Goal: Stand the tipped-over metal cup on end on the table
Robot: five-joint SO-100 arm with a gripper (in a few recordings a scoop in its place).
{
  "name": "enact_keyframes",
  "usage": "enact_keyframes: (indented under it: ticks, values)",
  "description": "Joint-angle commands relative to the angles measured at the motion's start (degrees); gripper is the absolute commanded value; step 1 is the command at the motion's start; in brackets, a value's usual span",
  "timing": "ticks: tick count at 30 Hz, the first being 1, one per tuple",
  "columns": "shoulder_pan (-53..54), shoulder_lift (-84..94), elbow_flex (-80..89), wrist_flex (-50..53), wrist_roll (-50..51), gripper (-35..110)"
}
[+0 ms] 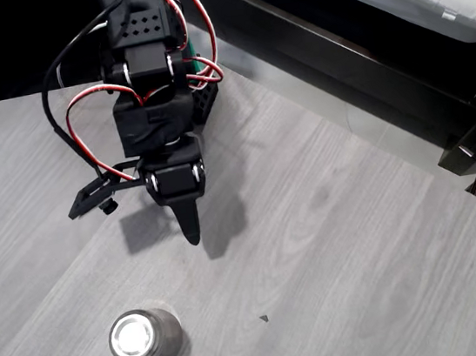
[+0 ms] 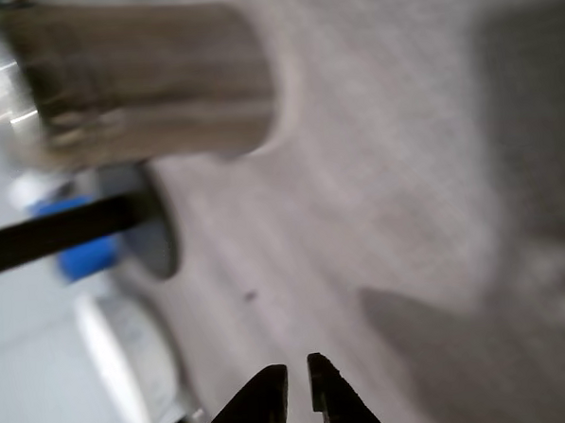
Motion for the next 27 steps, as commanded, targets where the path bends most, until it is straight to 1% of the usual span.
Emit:
enact_keyframes:
  ticks: [1,7,11,15,27]
  values:
    - [0.2,8.7,0.5,5.6,0.0,0]
    - [0.2,8.7,0.5,12.7,0.2,0]
    - [-0.1,8.7,0.6,21.2,-0.2,0]
    - [2.0,8.7,0.6,21.1,0.2,0]
    - [2.0,8.7,0.7,21.0,0.2,0]
